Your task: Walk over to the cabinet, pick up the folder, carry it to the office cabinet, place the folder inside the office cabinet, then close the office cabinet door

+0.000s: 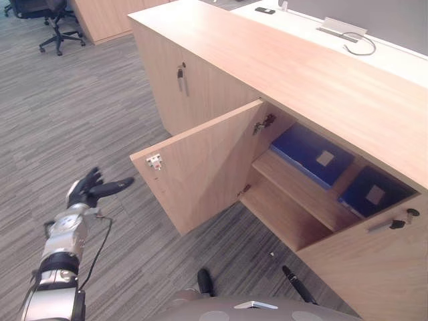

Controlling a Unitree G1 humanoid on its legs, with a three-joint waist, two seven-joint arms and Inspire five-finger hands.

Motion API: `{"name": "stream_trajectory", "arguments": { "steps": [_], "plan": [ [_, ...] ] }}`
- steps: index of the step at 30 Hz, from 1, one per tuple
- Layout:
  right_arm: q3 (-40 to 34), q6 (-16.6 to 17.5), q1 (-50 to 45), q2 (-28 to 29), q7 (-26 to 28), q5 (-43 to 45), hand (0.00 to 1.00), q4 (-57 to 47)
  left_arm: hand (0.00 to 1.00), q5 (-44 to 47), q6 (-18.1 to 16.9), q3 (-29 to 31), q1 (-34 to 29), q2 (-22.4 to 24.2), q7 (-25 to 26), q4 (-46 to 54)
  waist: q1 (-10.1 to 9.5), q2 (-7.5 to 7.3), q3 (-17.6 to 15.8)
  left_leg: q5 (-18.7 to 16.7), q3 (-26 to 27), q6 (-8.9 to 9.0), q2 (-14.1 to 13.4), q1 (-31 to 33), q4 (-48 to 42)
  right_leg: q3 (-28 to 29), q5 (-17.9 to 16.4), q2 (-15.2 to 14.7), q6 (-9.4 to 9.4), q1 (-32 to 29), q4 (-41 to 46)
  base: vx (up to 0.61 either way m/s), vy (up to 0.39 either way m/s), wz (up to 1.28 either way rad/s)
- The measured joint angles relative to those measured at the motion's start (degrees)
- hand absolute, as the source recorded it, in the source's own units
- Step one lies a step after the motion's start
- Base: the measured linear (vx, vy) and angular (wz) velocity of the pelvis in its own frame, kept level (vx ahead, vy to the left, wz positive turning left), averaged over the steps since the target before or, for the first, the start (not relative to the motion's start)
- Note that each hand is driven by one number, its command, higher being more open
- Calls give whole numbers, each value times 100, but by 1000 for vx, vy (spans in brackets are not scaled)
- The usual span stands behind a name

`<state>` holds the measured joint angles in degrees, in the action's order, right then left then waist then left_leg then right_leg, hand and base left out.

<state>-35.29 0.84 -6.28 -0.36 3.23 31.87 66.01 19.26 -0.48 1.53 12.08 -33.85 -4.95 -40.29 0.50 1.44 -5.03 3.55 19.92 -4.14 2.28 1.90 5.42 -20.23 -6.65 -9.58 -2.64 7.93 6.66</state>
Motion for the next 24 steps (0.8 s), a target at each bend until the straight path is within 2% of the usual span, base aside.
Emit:
{"name": "stream_trajectory", "arguments": {
  "steps": [1, 3, 7, 10, 13, 16, 20, 22, 24],
  "plan": [
    [0, 3, -6, -9, 8, 0, 100, 20, 100, -94, -14, -30, -45, 8, 4, 141, -2, 8, -3, 0, 10, 0, 0, 5, 0, 7, -2, 0, 3, -5, -10, 11, -23, -13],
    [3, -30, -67, -126, 19, -18, 100, 148, 100, -649, -42, -531, -297, -177, -136, 767, -68, 59, 13, 3, 0, 4, 11, 84, -1, -18, -5, 2, 8, -41, -79, 22, -34, 4],
    [-5, -45, -53, -151, 53, -232, 100, 192, 100, -934, -61, -1119, -311, -355, -602, 847, -92, 40, 28, 16, -76, 22, 17, 76, -1, -94, -7, 9, 14, 12, -100, 17, -33, 12],
    [-9, -44, 47, -193, 162, -231, 100, 286, 100, -1567, -59, -2044, -297, -843, -859, 1318, -60, 25, 27, 15, -95, 19, 60, 77, -1, -140, -9, -31, 16, 16, -89, 9, -5, 3],
    [-5, -42, 76, -226, 187, -232, 100, 346, 100, -2073, -59, -2606, -261, -981, -1141, 1608, -28, 25, 27, 5, -120, 6, 105, 77, -1, -157, -9, -79, 16, 15, -84, 10, 27, 5],
    [25, -42, 111, -231, 191, -233, 100, 396, 100, -2459, -62, -3383, -256, -852, -1407, 1887, -13, -18, 25, -3, -118, -5, 145, 79, -1, -169, -11, -123, 16, 6, -81, 4, 25, 0],
    [191, -41, 153, -234, 187, -245, 100, 447, 100, -2459, -171, -3844, -301, -414, -1612, 2263, 28, -98, 37, 17, -78, 22, 163, 97, -1, -171, -72, -136, 90, 0, -156, -11, -4, -7],
    [201, -46, 206, -232, 189, -222, 100, 531, 100, -2447, -306, -3948, -367, -132, -1654, 2386, 115, -164, 78, 42, -56, 53, 198, 147, -1, -179, -147, -152, 82, -5, -265, -16, -29, -11],
    [107, -49, 249, -212, 187, -90, 100, 583, 100, -2439, -455, -4082, -429, 381, -1704, 2524, 187, -211, 79, 81, -6, 41, 235, 158, -1, -177, -230, -227, -148, 1, -337, -13, -37, -13]
  ]
}}
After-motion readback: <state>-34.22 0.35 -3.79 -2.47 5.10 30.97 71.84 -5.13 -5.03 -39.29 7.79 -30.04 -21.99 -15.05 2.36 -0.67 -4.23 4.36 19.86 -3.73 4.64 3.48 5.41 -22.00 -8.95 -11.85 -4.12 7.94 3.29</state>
